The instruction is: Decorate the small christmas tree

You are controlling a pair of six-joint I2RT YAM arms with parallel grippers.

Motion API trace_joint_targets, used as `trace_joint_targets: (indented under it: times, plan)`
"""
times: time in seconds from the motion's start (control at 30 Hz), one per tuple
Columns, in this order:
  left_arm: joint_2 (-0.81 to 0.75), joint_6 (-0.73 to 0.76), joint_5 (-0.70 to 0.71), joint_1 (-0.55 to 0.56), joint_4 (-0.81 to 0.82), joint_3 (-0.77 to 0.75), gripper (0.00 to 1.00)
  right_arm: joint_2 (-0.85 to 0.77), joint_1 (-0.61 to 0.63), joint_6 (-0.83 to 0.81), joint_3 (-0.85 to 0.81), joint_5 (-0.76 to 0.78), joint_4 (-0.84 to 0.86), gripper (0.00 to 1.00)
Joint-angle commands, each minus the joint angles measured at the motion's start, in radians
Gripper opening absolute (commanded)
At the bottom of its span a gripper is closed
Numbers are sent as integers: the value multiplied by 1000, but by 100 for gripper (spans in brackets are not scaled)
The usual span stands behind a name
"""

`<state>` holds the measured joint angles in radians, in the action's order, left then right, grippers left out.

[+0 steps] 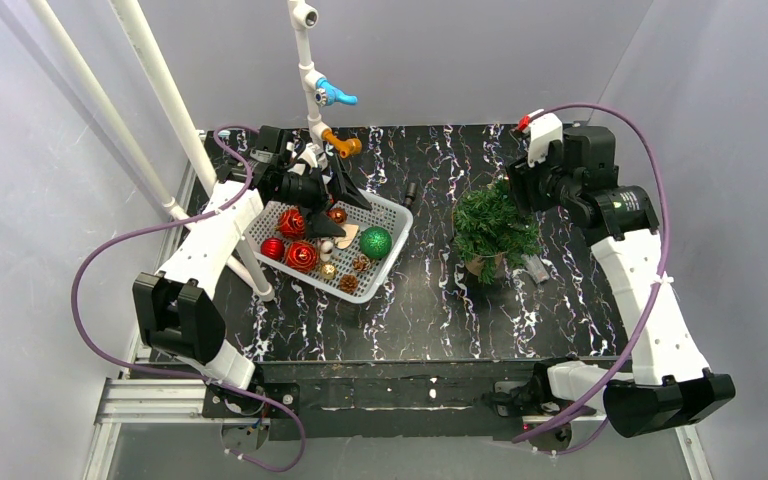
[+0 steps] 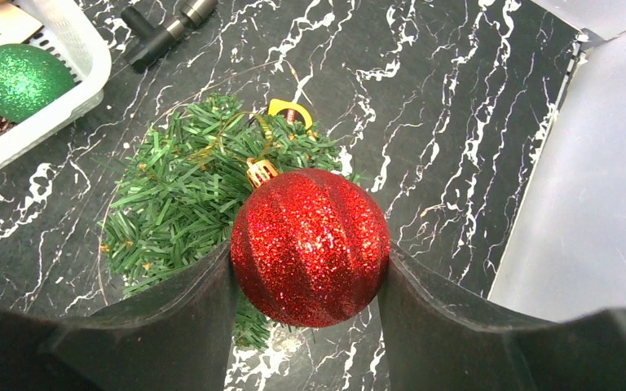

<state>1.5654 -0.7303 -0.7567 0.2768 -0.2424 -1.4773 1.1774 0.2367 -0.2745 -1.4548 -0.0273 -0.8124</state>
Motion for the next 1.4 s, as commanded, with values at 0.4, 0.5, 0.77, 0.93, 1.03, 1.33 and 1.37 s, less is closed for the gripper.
trace_joint_targets:
  times: [0.4, 0.5, 0.77, 0.93, 1.03, 1.33, 1.37]
  plan:
    - [-62, -3, -43, -6, -55, 32, 98, -31, -8, -17, 18, 22, 50, 5]
    - [-64, -3, -43, -6, -57, 32, 98, -34, -9, -26, 29, 52, 55, 5]
    - [-67, -1, -42, -6, -60, 33, 98, -51, -22, -25, 50, 75, 67, 4]
    - [-70, -3, -43, -5, -57, 41, 98, -53, -24, -19, 64, 59, 68, 4]
    - [-76, -4, -43, -6, -57, 47, 98, -43, -25, -13, 65, 50, 67, 5]
    - [-92, -7, -46, -6, -56, 55, 98, -99, -25, 10, 96, 96, 75, 68]
    - [-95, -9, -47, -7, -52, 58, 98, -107, -25, 12, 100, 100, 77, 74]
